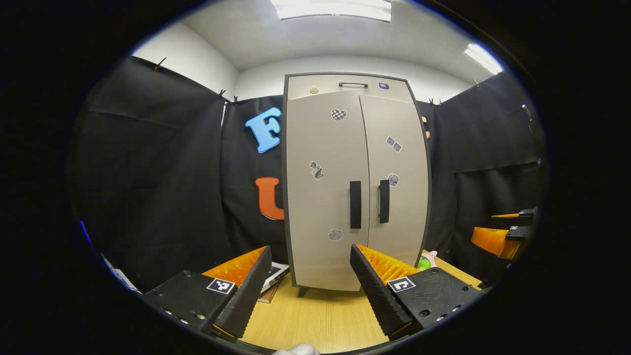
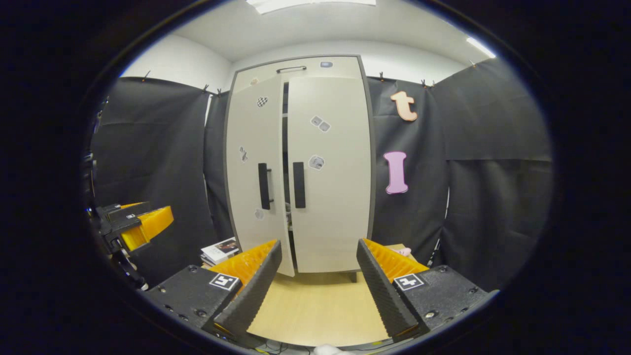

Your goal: Grab one shoe with the right hand and put it into the shoe cabinet, grab the other shoe with the left hand and put it into the shoe cabinet; then close the right door with the right hand and the left door with the left hand.

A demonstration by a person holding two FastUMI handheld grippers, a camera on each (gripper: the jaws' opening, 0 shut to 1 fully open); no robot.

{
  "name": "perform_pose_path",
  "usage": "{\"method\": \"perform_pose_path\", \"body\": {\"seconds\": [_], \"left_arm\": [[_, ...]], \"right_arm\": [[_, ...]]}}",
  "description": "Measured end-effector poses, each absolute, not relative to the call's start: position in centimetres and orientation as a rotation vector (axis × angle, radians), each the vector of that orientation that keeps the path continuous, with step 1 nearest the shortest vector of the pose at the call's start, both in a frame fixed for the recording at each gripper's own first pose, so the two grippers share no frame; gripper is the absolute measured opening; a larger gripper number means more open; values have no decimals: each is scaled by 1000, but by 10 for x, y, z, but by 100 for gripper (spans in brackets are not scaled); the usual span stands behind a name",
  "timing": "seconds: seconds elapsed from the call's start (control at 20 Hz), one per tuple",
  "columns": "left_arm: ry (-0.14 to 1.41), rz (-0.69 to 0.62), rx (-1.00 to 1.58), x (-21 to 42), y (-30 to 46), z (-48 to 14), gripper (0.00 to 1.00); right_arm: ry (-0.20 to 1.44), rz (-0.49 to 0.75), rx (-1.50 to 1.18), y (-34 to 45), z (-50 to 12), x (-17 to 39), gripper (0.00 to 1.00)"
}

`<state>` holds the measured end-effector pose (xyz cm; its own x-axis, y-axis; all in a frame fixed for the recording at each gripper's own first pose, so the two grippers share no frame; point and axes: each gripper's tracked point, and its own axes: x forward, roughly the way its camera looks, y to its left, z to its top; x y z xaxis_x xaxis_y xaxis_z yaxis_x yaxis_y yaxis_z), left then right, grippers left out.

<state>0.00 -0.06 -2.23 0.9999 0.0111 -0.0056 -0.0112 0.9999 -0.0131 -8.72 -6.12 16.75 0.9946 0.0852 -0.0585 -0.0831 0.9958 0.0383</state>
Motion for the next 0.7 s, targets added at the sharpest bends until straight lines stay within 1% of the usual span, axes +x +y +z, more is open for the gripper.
{"method": "perform_pose_path", "body": {"seconds": [0.15,0.2,0.25,0.3,0.7], "left_arm": [[9,13,-12,1,1,-23,96],[8,14,-12,0,1,-23,100],[10,15,-11,1,0,-23,100],[9,14,-11,0,0,-23,96],[9,3,1,1,-6,-21,96]], "right_arm": [[63,85,35,-63,167,-89,99],[63,83,36,-63,167,-88,99],[64,83,36,-64,167,-88,99],[63,83,38,-63,167,-88,99],[58,73,37,-67,169,-88,99]]}}
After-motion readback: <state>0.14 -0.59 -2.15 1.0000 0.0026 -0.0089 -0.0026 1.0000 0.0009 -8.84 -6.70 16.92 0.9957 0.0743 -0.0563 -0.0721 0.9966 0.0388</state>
